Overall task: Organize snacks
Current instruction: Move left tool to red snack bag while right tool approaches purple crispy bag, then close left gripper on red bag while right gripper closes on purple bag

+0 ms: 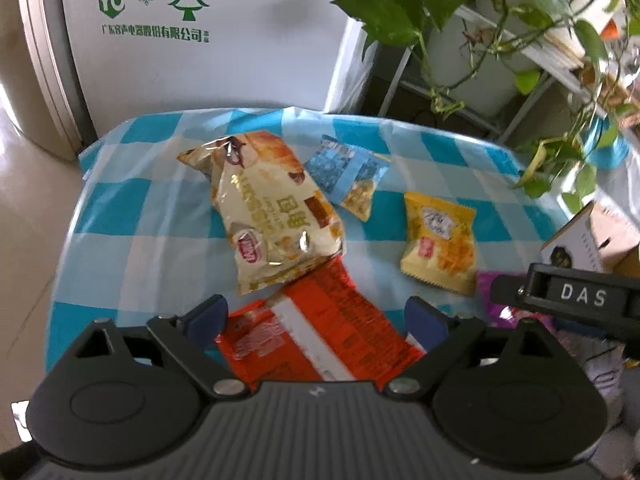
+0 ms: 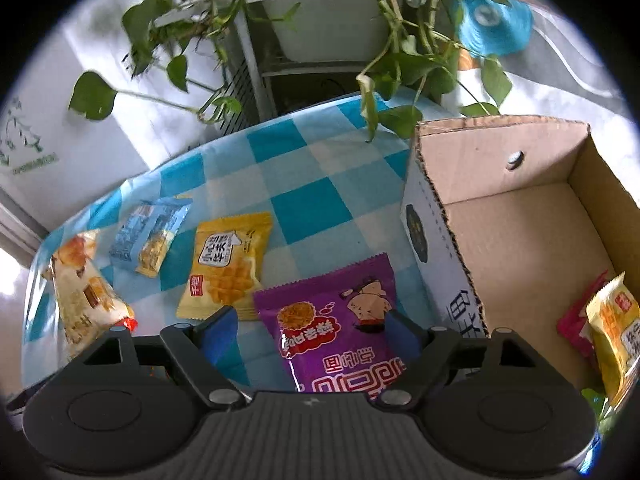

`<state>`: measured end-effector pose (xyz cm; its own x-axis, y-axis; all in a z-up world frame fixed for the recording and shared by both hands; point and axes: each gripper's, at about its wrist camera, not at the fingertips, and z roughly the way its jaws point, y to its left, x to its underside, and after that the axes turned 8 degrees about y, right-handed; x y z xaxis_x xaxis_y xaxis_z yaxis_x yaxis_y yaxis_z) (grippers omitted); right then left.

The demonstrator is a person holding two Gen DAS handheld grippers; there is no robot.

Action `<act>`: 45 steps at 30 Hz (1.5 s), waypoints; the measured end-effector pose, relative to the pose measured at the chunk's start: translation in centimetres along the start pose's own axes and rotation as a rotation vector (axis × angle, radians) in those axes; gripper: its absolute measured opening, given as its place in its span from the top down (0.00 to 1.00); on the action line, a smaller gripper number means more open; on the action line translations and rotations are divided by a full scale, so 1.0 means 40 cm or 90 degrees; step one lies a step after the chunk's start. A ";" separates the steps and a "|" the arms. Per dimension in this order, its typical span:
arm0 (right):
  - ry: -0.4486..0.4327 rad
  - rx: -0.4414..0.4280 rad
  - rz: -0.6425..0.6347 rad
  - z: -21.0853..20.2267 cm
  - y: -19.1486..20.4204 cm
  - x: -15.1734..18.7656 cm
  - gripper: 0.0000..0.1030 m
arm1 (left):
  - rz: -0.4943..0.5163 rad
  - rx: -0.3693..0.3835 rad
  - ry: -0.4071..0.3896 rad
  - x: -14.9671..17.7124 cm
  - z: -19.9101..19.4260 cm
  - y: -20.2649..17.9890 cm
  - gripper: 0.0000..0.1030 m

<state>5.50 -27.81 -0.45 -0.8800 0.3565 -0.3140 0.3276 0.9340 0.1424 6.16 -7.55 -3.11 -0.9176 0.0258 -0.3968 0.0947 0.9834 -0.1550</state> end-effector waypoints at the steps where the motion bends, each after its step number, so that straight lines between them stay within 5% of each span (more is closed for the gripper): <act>1: 0.000 0.005 -0.009 -0.001 0.005 0.001 0.17 | 0.002 -0.003 0.002 0.001 0.000 0.004 0.07; 6: 0.007 -0.009 -0.053 -0.009 0.029 0.017 0.21 | -0.003 -0.011 0.019 0.010 -0.003 0.045 0.07; 15: 0.047 -0.163 -0.060 -0.042 0.032 0.030 0.23 | -0.013 0.023 0.014 0.029 -0.034 0.141 0.07; 19: 0.008 -0.110 -0.089 -0.068 0.033 0.028 0.20 | 0.009 0.034 0.005 0.030 -0.051 0.159 0.07; 24: 0.023 -0.084 -0.140 -0.051 0.038 0.024 0.15 | -0.019 0.077 0.043 0.041 -0.041 0.174 0.07; 36: 0.078 -0.023 -0.196 0.014 0.065 0.060 0.12 | 0.074 -0.026 0.039 0.049 -0.004 0.115 0.05; 45: 0.103 -0.058 -0.210 0.012 0.094 0.081 0.12 | 0.083 -0.070 0.040 0.049 0.007 0.127 0.00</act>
<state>4.06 -23.11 -1.38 -0.9783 0.0217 -0.2061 -0.0081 0.9897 0.1428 4.93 -2.54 -4.94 -0.9230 0.1620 -0.3491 0.1747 0.9846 -0.0049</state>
